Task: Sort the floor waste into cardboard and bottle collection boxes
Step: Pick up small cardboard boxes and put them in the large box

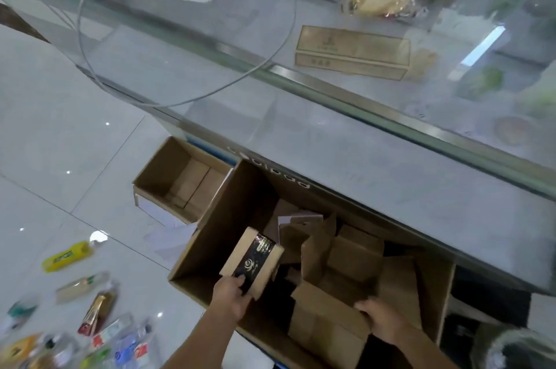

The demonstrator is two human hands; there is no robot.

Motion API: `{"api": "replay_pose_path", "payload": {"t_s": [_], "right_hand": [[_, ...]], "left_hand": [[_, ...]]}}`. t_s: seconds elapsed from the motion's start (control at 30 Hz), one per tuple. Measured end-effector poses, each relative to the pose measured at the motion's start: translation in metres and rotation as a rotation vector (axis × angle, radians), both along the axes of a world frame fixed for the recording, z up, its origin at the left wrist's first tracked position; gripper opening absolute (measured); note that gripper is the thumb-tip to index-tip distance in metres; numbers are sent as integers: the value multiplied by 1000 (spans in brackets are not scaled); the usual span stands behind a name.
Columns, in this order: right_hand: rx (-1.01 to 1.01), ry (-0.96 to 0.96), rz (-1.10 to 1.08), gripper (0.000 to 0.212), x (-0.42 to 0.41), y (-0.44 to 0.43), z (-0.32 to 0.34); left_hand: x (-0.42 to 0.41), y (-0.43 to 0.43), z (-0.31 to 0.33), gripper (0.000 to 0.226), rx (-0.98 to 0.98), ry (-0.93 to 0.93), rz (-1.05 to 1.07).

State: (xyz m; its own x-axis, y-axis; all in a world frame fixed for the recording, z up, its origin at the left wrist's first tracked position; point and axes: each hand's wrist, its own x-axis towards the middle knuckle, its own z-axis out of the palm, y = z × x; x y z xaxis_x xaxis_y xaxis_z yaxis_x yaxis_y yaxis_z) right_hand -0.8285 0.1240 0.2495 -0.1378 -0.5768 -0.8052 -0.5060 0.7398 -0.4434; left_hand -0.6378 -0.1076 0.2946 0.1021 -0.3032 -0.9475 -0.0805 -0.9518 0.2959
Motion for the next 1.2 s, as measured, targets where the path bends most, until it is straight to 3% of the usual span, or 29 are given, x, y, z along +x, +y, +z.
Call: {"api": "replay_pose_path", "payload": {"t_s": [0.07,0.1,0.13,0.2,0.3,0.37,0.43,0.53,0.6,0.7,0.77,0.87,0.93,1.03,1.2], "right_hand": [[4,-82,-72,23,2,-13,0],[10,-32,-75,27,0,-18,-1],[-14,84,55,25,1,-21,-2],[-1,39,99,26,1,-22,2],[-66,69,5,27,-8,-14,8],[-68,113,70,27,-15,-7,0],[-32,161,96,23,-18,-5,-5],[143,161,62,43,-26,7,-13],[176,196,24,58,-29,23,-25],[265,211,119,84,-35,23,-15],[316,169,112,75,-30,-13,23],[347,319,95,50,-24,-62,67],[315,438,254,37,-15,-94,82],[172,493,324,31,21,-160,101],[-32,425,623,38,138,-257,136]], "left_hand": [[-5,-6,-10,47,-8,-9,1],[-9,-9,-14,47,-6,-6,9],[-11,-12,-14,47,-21,-35,-6],[-20,-16,-16,47,-24,-60,15],[-30,-21,-25,47,-30,-104,-13],[-39,-23,-29,47,-38,-112,-23],[-45,-26,-38,49,-12,-78,-1],[-44,-28,-56,49,73,34,60],[-34,-23,-66,55,124,-14,-96],[-14,-12,-74,66,77,-200,-507],[0,-7,-68,65,-33,-260,-859],[15,-13,-39,61,-200,-336,-1382],[23,-22,-11,60,-289,-372,-1618],[44,-40,26,59,-381,-439,-1690],[130,-69,70,57,-384,-498,-1523]]}}
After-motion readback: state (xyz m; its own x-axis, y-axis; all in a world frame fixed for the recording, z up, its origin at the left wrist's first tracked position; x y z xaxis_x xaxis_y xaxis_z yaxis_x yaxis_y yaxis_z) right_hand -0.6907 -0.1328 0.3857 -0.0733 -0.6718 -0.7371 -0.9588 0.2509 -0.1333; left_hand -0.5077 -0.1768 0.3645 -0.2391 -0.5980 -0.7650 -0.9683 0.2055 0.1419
